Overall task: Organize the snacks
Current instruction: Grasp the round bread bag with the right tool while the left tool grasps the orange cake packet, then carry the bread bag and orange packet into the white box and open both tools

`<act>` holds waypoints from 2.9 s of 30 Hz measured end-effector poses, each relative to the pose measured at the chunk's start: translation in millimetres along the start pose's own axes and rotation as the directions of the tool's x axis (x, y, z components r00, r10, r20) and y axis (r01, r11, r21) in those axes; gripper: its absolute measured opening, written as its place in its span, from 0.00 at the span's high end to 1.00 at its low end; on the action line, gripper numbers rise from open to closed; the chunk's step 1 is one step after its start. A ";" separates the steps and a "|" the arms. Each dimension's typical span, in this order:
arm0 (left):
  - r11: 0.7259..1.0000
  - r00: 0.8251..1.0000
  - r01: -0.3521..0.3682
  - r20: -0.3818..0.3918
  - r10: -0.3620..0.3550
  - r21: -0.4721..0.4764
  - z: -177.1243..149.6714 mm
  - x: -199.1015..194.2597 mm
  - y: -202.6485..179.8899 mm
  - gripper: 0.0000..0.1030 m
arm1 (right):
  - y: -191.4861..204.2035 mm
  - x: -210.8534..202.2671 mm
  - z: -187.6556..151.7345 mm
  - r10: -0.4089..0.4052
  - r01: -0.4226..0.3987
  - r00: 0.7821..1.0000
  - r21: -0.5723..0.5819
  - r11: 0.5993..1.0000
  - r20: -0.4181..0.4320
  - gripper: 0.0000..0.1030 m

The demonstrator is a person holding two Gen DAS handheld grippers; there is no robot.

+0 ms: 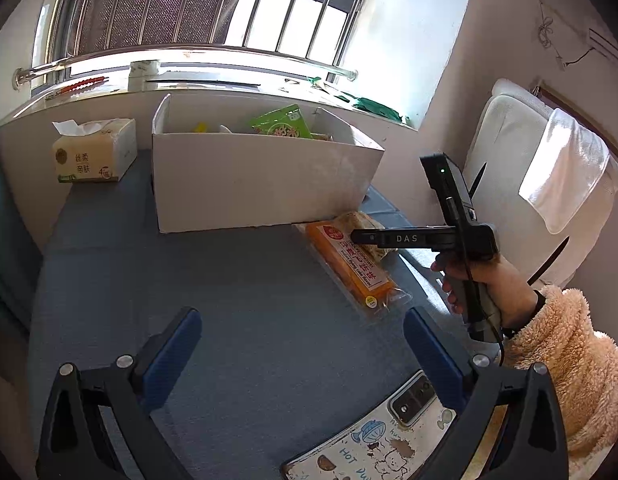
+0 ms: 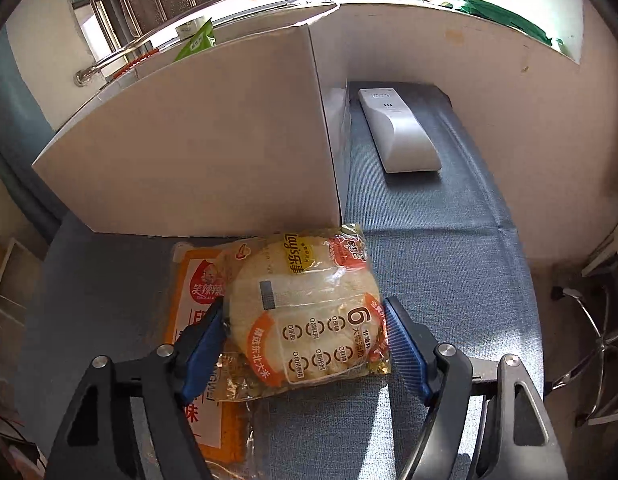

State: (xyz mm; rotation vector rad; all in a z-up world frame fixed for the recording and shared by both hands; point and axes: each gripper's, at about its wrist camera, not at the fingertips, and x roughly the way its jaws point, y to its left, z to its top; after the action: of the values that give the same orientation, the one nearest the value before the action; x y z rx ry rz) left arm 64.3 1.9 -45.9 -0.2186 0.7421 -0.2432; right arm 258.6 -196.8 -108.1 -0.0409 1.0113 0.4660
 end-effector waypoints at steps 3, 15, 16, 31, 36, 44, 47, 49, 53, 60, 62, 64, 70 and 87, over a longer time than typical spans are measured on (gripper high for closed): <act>1.000 1.000 -0.004 -0.012 0.004 0.014 4.7 5.6 -3.8 0.00 | 2.4 -10.8 -6.1 -0.003 0.003 1.000 -0.020 1.000 0.021 0.25; 0.998 0.976 -0.010 -0.215 0.025 0.070 30.2 89.0 -25.2 0.00 | 24.6 -101.5 -95.3 -0.030 0.038 0.992 -0.059 0.998 0.119 0.25; 0.998 0.971 -0.020 -0.238 0.034 0.062 33.4 100.0 -26.9 0.00 | 23.4 -108.5 -106.0 -0.034 0.040 0.992 -0.049 0.998 0.124 0.25; 0.980 0.899 -0.194 -0.392 0.197 0.046 57.2 218.1 -79.0 0.00 | 9.0 -147.3 -150.6 -0.003 0.000 0.984 0.021 1.000 0.177 0.25; 0.964 0.897 -0.194 -0.365 0.249 0.181 55.6 228.3 -99.1 0.00 | 4.5 -148.5 -152.5 0.007 -0.016 0.983 0.047 0.999 0.185 0.25; 0.978 0.919 -0.057 -0.373 0.130 0.202 62.9 198.3 -84.9 0.43 | 3.1 -150.5 -154.6 0.010 -0.021 0.982 0.057 0.998 0.189 0.25; 0.977 0.930 -0.055 -0.346 0.125 0.204 56.6 177.0 -70.7 0.43 | 9.9 -148.3 -152.6 0.018 -0.025 0.982 0.035 0.999 0.188 0.25; 0.989 0.944 -0.019 -0.323 0.067 0.150 53.6 156.2 -58.7 0.43 | 14.4 -146.9 -150.2 0.017 -0.021 0.982 0.021 1.000 0.188 0.25; 0.991 0.976 -0.024 -0.211 0.052 0.131 53.4 100.0 -45.8 0.43 | 24.4 -145.0 -138.5 0.035 -0.034 0.980 -0.004 0.999 0.196 0.25; 0.998 0.998 -0.039 0.041 0.037 0.042 75.9 6.2 -7.1 0.43 | 49.7 -139.0 -80.8 0.111 -0.094 0.962 -0.080 0.992 0.249 0.25; 0.999 0.994 -0.041 0.102 0.037 0.036 86.8 -10.3 5.6 0.43 | 57.9 -138.5 -55.2 0.134 -0.110 0.952 -0.103 0.989 0.275 0.25; 0.999 0.988 -0.037 0.150 0.033 0.023 101.0 -23.1 20.5 0.43 | 65.5 -137.5 -26.3 0.142 -0.110 0.943 -0.121 0.986 0.300 0.25; 1.000 0.974 -0.022 0.227 0.018 0.016 167.6 -8.7 50.1 0.43 | 76.9 -117.2 72.3 0.120 -0.090 0.923 -0.097 0.991 0.365 0.25; 0.993 0.991 -0.107 0.076 0.110 -0.044 218.5 92.6 103.0 0.00 | 43.9 -40.8 189.2 -0.007 -0.006 0.965 0.050 0.999 0.263 0.00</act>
State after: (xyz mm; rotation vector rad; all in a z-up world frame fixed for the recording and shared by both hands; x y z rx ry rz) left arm 295.1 96.5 22.7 -0.2239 0.6792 -0.1158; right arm 375.9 -125.4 35.3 0.0649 0.7608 0.4322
